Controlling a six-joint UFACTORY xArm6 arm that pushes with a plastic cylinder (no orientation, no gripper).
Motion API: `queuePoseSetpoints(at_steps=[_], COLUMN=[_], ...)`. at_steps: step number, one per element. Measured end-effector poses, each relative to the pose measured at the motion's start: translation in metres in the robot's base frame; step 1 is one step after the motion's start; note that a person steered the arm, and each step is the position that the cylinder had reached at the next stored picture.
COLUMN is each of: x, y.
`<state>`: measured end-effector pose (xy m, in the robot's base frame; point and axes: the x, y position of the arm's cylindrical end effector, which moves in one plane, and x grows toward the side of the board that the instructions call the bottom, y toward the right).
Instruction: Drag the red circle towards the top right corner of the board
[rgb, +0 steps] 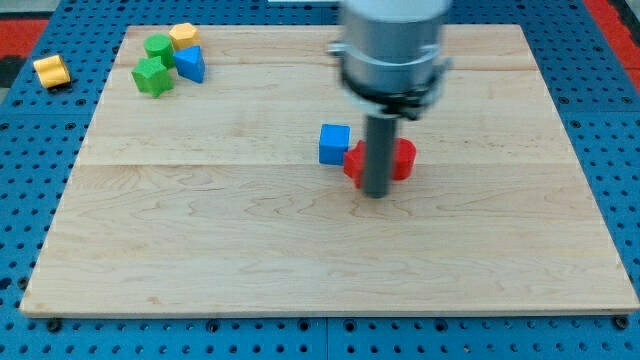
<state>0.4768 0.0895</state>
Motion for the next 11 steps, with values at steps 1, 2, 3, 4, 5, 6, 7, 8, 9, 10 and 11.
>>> queuePoseSetpoints(at_steps=[1,2,3,4,5,6,7,8,9,10,11], x=[-0.038,-0.064,-0.046,-0.027,-0.078,-0.134,-0.129,-0.117,-0.171,-0.212,-0.176], y=[0.028,0.024,0.047,-0.006,-0.019,-0.009,0.059,0.066,0.087,0.113,0.142])
